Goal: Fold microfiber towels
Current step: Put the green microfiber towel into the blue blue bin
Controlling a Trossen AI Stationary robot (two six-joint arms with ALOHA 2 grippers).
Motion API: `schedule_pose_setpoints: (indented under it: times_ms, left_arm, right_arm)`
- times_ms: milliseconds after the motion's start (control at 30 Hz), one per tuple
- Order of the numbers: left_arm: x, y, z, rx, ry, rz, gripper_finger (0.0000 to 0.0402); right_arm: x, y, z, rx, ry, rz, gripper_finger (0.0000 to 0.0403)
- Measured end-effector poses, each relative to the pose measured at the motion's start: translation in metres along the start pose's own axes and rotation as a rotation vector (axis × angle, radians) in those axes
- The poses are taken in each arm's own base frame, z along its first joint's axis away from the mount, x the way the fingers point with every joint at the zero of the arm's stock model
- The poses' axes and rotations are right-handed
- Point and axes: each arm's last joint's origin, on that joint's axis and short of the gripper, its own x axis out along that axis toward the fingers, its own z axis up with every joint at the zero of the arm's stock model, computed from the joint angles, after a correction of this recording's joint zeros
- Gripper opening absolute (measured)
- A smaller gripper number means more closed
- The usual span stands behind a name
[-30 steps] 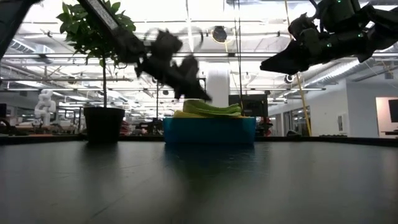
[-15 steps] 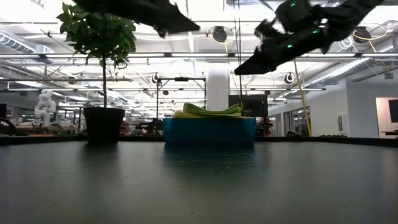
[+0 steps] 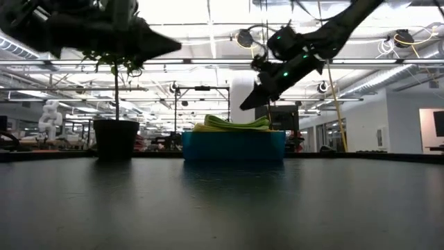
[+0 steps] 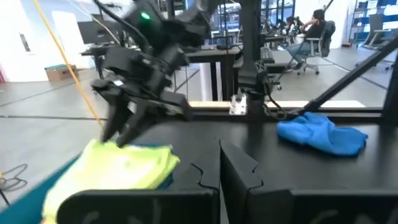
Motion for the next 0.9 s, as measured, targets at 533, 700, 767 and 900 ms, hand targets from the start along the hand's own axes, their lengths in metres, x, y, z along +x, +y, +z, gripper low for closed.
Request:
schedule_pose_setpoints:
  times_ms: [533,700,767,900]
  left_arm:
    - [-0.017,-0.009,-0.018,-0.01,-0.025,-0.018,0.0008]
    - [-0.017,-0.009,-0.018,-0.016,-0.025,-0.019,0.0014]
    - [-0.017,-0.009,-0.018,-0.018,-0.025,-0.019,0.0009]
    - [-0.017,-0.009,-0.018,-0.037,-0.025,-0.019,0.0004]
  right_arm:
    - [0.056,-0.046,-0.038,0.096,0.212,-0.027,0.0141]
    - [0.056,-0.05,-0.043,0.108,0.235,-0.032,0.0141]
    - [0.056,-0.05,-0.042,0.109,0.235,-0.032,0.0141]
    - [0.048,-0.049,-0.032,0.103,0.199,-0.042,0.0141]
